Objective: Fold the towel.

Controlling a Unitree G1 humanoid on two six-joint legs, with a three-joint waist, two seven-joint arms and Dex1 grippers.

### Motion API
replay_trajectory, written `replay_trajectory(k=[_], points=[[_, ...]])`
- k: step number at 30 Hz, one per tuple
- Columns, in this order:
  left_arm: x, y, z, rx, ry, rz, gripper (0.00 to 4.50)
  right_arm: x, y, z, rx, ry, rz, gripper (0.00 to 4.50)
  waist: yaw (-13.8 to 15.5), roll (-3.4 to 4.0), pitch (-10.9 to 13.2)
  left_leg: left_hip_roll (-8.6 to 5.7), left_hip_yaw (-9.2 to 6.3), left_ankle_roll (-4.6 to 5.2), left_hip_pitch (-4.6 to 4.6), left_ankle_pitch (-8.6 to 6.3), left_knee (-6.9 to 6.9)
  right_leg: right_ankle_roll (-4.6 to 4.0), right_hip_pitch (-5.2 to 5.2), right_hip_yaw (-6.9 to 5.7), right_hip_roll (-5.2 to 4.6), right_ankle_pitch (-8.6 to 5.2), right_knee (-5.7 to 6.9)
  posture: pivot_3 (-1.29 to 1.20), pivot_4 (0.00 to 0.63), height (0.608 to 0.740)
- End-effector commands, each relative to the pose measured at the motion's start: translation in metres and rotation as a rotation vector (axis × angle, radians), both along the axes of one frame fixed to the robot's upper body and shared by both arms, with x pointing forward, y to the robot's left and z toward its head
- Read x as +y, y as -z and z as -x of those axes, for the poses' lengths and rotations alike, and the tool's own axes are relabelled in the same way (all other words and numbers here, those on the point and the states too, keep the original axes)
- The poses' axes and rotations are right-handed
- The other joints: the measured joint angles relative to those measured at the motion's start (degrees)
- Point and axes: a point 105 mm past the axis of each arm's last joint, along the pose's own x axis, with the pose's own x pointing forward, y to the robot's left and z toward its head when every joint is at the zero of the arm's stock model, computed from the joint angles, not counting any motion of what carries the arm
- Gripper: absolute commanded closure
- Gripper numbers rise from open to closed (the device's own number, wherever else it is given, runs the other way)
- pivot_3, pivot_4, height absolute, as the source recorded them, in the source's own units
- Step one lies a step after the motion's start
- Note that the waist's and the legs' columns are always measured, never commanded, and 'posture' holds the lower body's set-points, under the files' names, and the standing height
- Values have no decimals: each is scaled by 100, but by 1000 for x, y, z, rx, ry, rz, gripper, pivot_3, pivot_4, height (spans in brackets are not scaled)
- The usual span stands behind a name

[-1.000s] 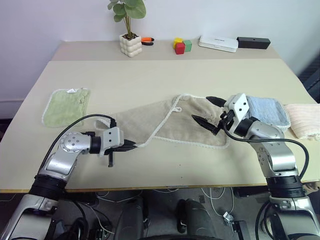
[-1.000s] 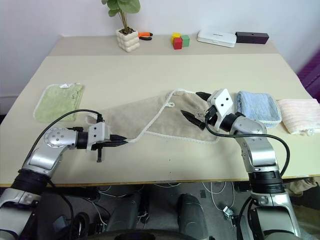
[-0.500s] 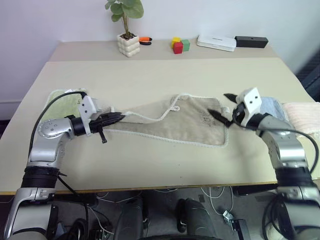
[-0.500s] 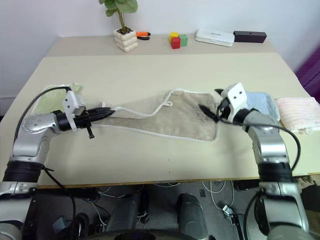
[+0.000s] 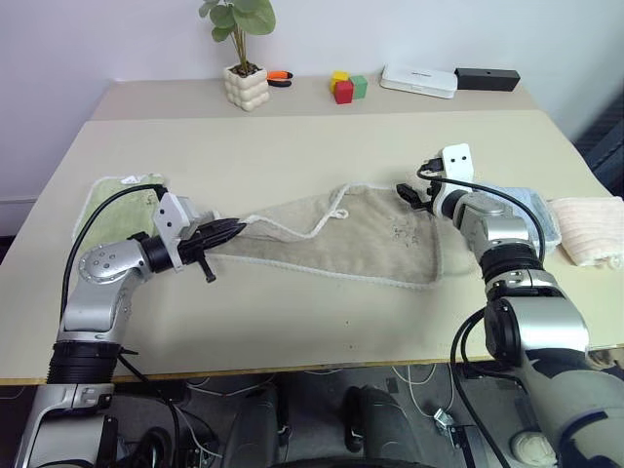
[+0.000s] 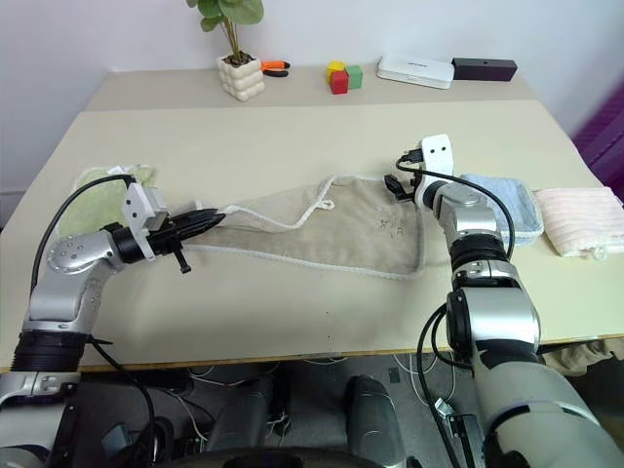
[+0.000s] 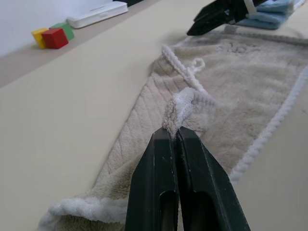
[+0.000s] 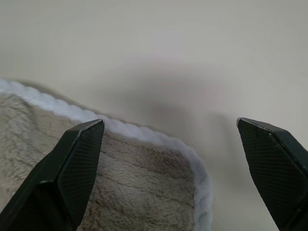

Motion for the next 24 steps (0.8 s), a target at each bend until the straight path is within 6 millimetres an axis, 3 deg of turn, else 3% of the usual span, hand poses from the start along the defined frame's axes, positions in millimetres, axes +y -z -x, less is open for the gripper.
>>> replay_trajectory(k=[1,8,14,19,21,24], points=[[-2,-11,3,-43,2,-5,4500,-3,4,0,50,20,2,857,-6,0,0,0,0,0,0,0,0,0,0,0,0,0,0,0,150,740],[-1,-11,3,-42,-7,-12,4500,-3,9,2,79,-6,43,4341,-2,1,-1,1,1,3,3,-2,0,0,2,1,0,0,1,0,150,740],[4,-14,-12,-48,-76,24,4500,1,-16,-2,-38,-64,60,4481,-5,2,-1,1,-1,5,3,-3,0,0,2,1,1,0,1,0,150,740],[32,-25,-71,-104,-359,45,4500,9,-55,-10,-231,-86,138,4481,8,1,1,-3,-1,4,1,-2,1,1,1,1,1,0,3,0,150,740],[44,-44,-96,-152,-472,59,4500,15,-75,-15,-305,-73,182,4481,-14,0,1,-4,0,2,2,0,1,1,1,1,2,1,5,0,150,740],[68,-98,-125,-257,-686,87,4500,24,-125,-24,-446,-7,188,4481,-27,-11,19,-4,0,-23,-9,16,-1,2,-13,0,3,1,6,0,150,740]])
